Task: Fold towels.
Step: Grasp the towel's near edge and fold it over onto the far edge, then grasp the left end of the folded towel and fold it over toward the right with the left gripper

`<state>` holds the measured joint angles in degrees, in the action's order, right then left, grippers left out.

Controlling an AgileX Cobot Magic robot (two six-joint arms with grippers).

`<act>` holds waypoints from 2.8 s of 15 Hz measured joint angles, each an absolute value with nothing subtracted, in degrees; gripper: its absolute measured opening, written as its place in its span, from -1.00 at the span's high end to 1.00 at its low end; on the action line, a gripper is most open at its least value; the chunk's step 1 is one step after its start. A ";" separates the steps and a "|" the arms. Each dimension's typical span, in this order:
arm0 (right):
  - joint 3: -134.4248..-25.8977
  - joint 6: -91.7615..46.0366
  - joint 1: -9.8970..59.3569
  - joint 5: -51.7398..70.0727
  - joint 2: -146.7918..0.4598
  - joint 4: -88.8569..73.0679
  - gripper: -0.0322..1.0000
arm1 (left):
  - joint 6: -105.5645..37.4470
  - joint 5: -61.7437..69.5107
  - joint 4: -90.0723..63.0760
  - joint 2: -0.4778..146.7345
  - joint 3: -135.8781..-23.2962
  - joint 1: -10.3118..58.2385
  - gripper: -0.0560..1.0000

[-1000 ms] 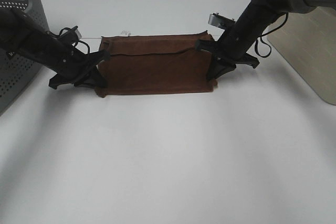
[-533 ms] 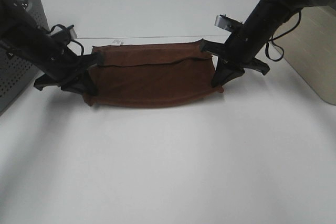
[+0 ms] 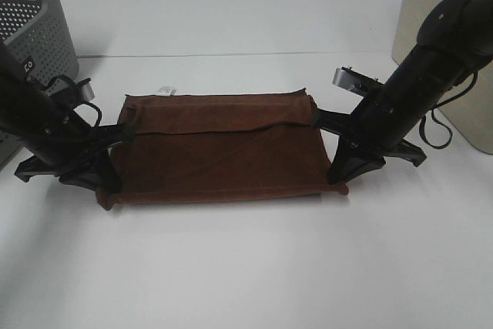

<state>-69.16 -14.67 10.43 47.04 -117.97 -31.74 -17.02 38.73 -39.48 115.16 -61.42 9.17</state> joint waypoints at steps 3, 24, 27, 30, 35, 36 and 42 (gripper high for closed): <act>-71.85 -14.84 10.43 47.04 -117.40 -31.74 0.94 | -15.70 39.53 -39.59 115.05 -65.32 9.17 0.85; -100.21 -13.64 10.43 44.18 -133.84 -28.59 -0.61 | -7.33 21.94 -33.17 126.57 -83.42 9.11 -0.67; -100.21 -13.58 10.43 46.29 -132.81 -27.33 -0.82 | -7.10 23.43 -31.80 126.57 -83.42 9.11 -0.69; -100.21 -13.58 10.43 46.87 -132.75 -26.93 -0.84 | -5.90 25.73 -31.11 127.43 -84.28 8.42 -0.69; -100.21 -13.58 10.43 47.21 -132.75 -26.76 -0.84 | -5.79 30.31 -30.77 130.12 -87.89 6.42 -0.68; -100.21 -13.58 10.43 47.21 -132.75 -26.76 -0.84 | -5.79 30.37 -31.05 130.69 -88.69 6.42 -0.64; -100.21 -13.58 10.43 47.15 -132.75 -26.53 -0.84 | -5.79 31.00 -32.26 132.98 -91.10 6.53 0.24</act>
<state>-100.21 -13.58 10.43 47.15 -132.75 -26.53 -5.79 31.00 -32.26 132.98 -91.10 6.53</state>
